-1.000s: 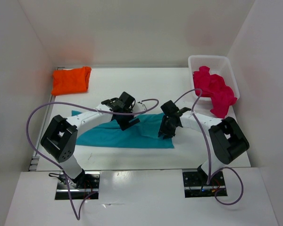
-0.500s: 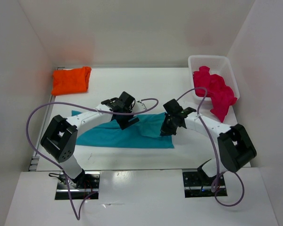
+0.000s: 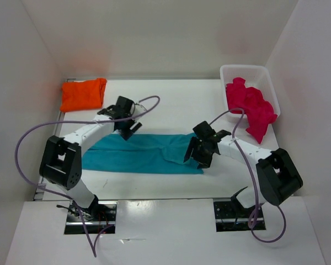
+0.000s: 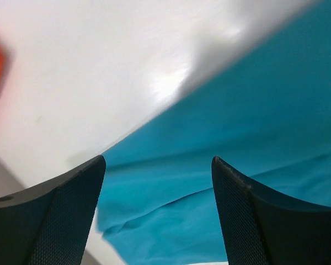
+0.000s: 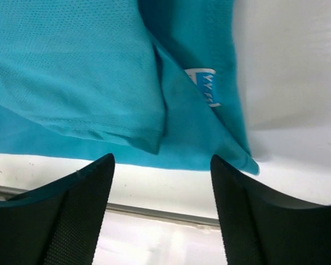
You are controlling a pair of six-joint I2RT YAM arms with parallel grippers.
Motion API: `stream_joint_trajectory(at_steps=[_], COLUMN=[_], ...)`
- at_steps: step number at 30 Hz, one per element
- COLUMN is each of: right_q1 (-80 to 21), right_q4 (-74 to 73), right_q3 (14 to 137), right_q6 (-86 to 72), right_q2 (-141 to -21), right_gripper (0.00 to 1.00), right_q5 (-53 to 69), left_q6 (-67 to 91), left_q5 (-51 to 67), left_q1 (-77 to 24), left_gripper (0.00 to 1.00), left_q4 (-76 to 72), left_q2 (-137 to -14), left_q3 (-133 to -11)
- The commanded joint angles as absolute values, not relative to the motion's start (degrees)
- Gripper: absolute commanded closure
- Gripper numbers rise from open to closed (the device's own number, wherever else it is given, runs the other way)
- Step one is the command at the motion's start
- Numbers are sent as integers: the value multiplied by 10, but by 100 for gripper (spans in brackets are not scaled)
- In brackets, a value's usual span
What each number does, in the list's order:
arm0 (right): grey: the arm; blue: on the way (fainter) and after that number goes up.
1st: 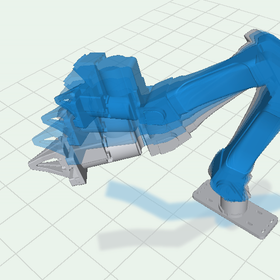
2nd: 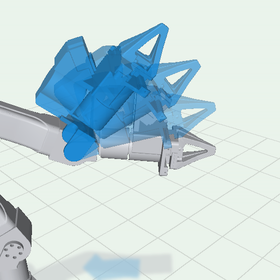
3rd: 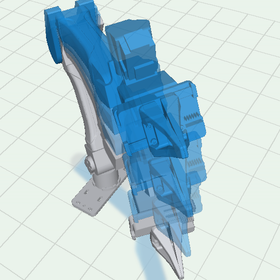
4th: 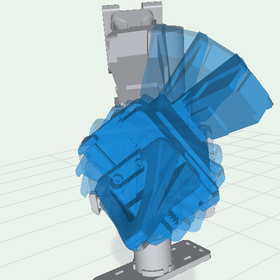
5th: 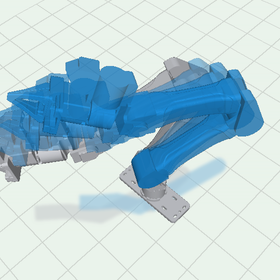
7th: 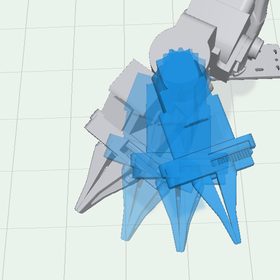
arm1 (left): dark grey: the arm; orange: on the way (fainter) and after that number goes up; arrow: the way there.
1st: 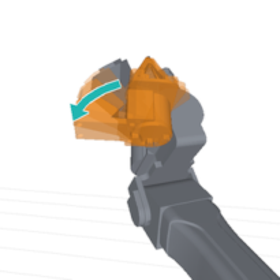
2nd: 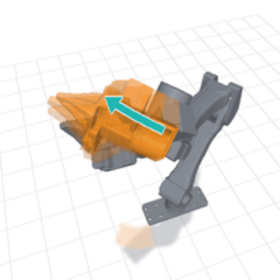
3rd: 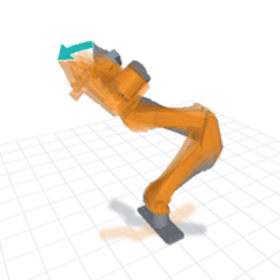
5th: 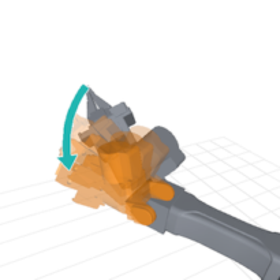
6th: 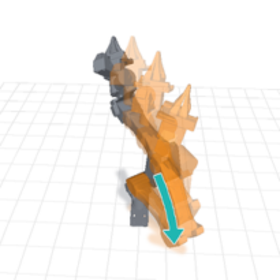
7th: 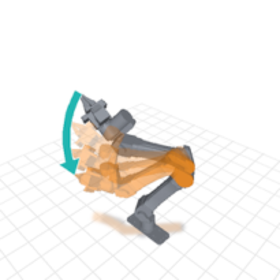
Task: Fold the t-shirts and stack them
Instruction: Fold the other side of the tshirt into a rectangle
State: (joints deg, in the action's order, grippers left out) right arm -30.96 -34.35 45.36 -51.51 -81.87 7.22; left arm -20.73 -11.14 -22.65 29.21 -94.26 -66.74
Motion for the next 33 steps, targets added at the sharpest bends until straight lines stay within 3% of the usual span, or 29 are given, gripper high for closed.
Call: stream_joint_trajectory(at_steps=[1, 6, 8, 11, 19, 21, 26, 31, 33], right_q1=[-313, -313, -313, -313, -313, -313, -313, -313, -308], right_q4=[-379, -411, -406, -379, -309, -301, -301, -307, -313], right_q3=[459, 426, 390, 361, 351, 351, 361, 379, 385], right_q6=[-533, -604, -629, -641, -628, -616, -606, -599, -594], right_q2=[-765, -666, -654, -654, -754, -770, -784, -779, -779], right_gripper=[24, 15, 7, 7, 8, 13, 16, 16, 16], right_q5=[28, -10, -10, 3, 3, 10, 10, 4, 4], left_q6=[-189, -200, -200, -186, -188, -188, -206, -383, -433], left_q5=[-159, -212, -206, -157, -132, -127, -98, 52, 62], left_q1=[-168, -63, 14, 102, 122, 128, 140, 140, 140], left_gripper=[15, 11, 10, 9, 7, 6, 6, 10, 10], left_q4=[268, 202, 179, 191, 191, 191, 209, 337, 377], left_q2=[-881, -874, -895, -939, -1003, -1003, -939, -868, -868], left_q3=[-672, -626, -626, -672, -673, -664, -650, -649, -626])
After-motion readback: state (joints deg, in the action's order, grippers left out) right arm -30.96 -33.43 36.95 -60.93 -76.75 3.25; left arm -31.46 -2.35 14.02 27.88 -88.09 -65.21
